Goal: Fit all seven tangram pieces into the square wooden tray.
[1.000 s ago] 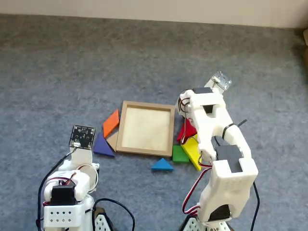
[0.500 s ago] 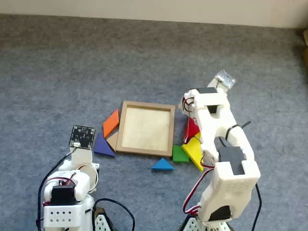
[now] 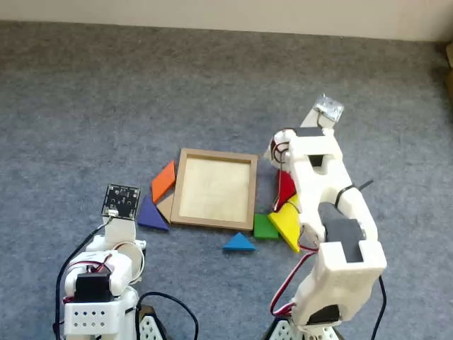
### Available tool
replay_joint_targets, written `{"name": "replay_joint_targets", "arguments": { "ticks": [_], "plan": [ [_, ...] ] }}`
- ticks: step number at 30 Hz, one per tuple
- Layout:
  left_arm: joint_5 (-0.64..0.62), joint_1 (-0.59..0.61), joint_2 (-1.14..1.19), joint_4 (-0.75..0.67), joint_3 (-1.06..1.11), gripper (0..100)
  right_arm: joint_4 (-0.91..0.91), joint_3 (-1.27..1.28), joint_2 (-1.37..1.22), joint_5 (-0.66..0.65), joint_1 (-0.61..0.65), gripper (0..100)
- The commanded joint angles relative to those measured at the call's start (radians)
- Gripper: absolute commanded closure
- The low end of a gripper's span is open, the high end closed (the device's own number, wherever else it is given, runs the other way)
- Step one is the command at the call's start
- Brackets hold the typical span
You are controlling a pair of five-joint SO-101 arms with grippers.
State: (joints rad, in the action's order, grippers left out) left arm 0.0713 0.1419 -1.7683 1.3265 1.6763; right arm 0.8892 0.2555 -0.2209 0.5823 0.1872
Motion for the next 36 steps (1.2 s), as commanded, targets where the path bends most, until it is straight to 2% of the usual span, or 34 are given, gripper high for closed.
{"name": "replay_joint_targets", "arguments": {
  "ticks": [1,10,18,26,32,36],
  "plan": [
    [-0.005,-0.018,-0.051,0.006,0.019,100,-0.035,-0.010,0.108,-0.018,-0.007,76.4],
    [-0.005,-0.018,-0.051,0.006,0.019,100,-0.028,-0.013,0.117,-0.023,-0.004,76.4],
    [-0.005,-0.018,-0.051,0.006,0.019,100,0.071,-0.015,0.197,-0.144,0.053,76.4],
    [-0.005,-0.018,-0.051,0.006,0.019,100,0.071,-0.019,0.194,-0.144,0.061,76.0],
    [-0.005,-0.018,-0.051,0.006,0.019,100,0.133,-0.216,0.019,-0.135,0.068,75.9],
    [-0.005,-0.018,-0.051,0.006,0.019,100,0.249,-0.417,-0.116,-0.037,0.068,72.8]
  ]
}}
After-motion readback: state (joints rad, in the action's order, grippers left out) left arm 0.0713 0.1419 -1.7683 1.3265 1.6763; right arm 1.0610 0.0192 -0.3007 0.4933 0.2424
